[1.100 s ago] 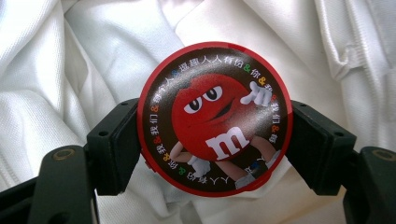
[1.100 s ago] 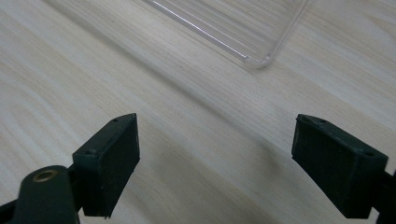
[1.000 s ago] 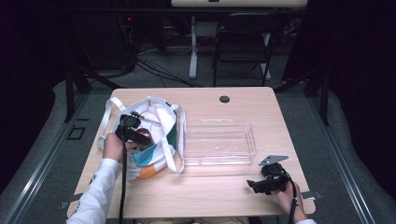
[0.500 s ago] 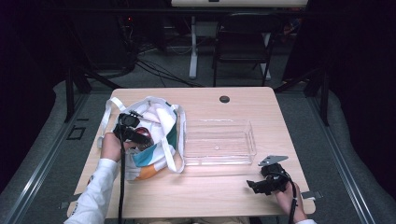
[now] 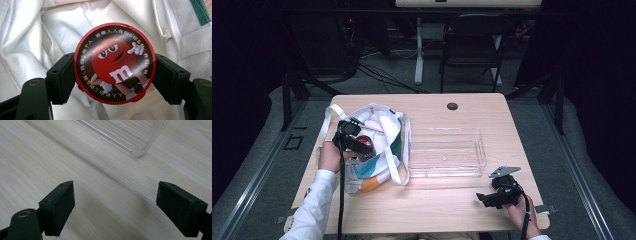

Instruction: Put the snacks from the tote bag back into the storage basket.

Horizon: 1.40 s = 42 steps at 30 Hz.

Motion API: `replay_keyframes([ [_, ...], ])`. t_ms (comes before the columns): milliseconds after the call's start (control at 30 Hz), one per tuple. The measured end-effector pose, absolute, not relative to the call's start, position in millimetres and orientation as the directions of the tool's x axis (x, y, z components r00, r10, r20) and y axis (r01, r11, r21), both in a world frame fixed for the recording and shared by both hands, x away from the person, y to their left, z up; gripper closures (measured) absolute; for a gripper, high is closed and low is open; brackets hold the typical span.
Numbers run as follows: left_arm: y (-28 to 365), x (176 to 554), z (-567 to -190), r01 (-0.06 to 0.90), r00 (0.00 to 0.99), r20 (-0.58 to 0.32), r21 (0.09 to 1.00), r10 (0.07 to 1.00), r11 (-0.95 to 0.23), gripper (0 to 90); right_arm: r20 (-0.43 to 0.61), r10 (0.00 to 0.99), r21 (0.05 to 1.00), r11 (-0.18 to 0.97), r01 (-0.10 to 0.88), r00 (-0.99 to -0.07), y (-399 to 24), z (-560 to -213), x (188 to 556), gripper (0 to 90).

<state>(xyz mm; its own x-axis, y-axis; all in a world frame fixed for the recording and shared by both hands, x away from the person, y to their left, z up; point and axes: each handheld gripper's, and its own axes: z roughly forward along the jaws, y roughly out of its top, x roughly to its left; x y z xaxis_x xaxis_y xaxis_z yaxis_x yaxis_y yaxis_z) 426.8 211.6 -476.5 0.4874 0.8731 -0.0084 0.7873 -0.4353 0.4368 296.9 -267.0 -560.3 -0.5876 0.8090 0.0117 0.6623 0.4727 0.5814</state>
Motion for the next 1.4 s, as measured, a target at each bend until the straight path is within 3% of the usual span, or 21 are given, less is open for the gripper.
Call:
replay_keyframes([
  [1400, 216, 418, -452, 0.763, 0.503, -0.003, 0.471, 0.864, -0.443, 25.8, 0.014, 0.809, 0.588, 0.469, 0.659, -0.588, -268, -560, 297, 14.7],
])
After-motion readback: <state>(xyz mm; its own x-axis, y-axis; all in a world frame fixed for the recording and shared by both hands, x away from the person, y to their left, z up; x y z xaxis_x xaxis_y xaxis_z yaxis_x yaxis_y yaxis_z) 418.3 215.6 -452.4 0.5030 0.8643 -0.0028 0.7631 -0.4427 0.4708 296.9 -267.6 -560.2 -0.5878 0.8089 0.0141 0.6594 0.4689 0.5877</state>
